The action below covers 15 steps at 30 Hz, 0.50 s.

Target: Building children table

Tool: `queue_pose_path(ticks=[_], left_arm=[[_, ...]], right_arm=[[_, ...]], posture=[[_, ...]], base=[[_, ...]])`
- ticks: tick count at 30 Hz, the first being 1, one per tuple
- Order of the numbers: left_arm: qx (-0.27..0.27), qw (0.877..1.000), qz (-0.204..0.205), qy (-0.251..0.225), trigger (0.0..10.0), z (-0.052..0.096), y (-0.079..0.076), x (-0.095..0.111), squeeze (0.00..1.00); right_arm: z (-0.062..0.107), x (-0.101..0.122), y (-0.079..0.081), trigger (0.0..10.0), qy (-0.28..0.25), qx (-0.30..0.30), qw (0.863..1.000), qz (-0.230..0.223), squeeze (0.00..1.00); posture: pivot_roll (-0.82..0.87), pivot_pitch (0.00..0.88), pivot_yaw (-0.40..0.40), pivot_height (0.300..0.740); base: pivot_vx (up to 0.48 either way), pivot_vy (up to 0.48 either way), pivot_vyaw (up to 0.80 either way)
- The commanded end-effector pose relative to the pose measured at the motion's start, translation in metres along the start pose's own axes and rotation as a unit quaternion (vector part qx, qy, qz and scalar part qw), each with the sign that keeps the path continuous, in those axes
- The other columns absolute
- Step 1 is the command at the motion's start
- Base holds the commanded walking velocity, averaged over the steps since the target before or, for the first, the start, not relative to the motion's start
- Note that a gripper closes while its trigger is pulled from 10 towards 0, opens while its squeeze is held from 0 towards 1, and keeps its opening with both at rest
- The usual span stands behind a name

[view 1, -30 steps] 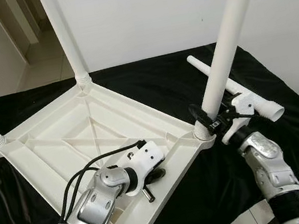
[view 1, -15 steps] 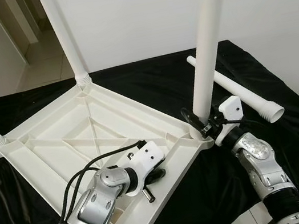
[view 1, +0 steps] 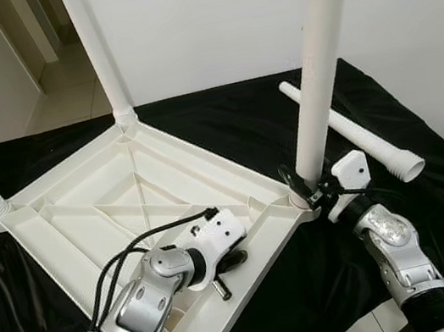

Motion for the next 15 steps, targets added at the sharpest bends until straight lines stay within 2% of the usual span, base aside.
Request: queue_pose_path(ticks=[1, 7, 8, 10, 15], left_arm=[[0.024, 1.0, 0.001, 0.02, 10.0, 0.005, 0.007, -0.009, 0.0], [0.022, 1.0, -0.001, 0.021, 10.0, 0.005, 0.007, -0.01, 0.0], [0.02, 1.0, -0.003, 0.021, 10.0, 0.005, 0.007, -0.009, 0.0], [0.019, 1.0, -0.004, 0.021, 10.0, 0.006, 0.006, -0.009, 0.0], [0.017, 1.0, -0.006, 0.021, 10.0, 0.006, 0.006, -0.01, 0.0]], right_arm=[[0.014, -0.021, -0.011, 10.0, 0.044, -0.03, 0.999, -0.01, 0.0], [0.015, -0.024, -0.008, 10.0, 0.048, -0.028, 0.998, -0.027, 0.0], [0.014, -0.033, -0.012, 10.0, 0.068, -0.048, 0.994, -0.071, 0.0], [0.013, -0.04, -0.018, 10.0, 0.088, -0.068, 0.99, -0.088, 0.0], [0.01, -0.048, -0.025, 10.0, 0.118, -0.087, 0.985, -0.087, 0.0]], posture=[[0.02, 0.045, 0.082, 0.74], [0.02, 0.043, 0.083, 0.74], [0.02, 0.037, 0.083, 0.74], [0.02, 0.037, 0.083, 0.74], [0.02, 0.033, 0.085, 0.74]], base=[[0.0, 0.0, 0.0], [0.0, 0.0, 0.0], [0.0, 0.0, 0.0], [0.0, 0.0, 0.0], [0.0, 0.0, 0.0]])
Point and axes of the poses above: a point about 5 cm out from each wrist's last joint towards the gripper, its own z axis pointing back from the gripper into the wrist, its own x axis along the axis of the wrist's last joint, y = z × x, the point moved 4 cm from there along -z, pointing out of the wrist towards the gripper, and after that the axes turned 13 degrees about -z, right-handed, at the moved point
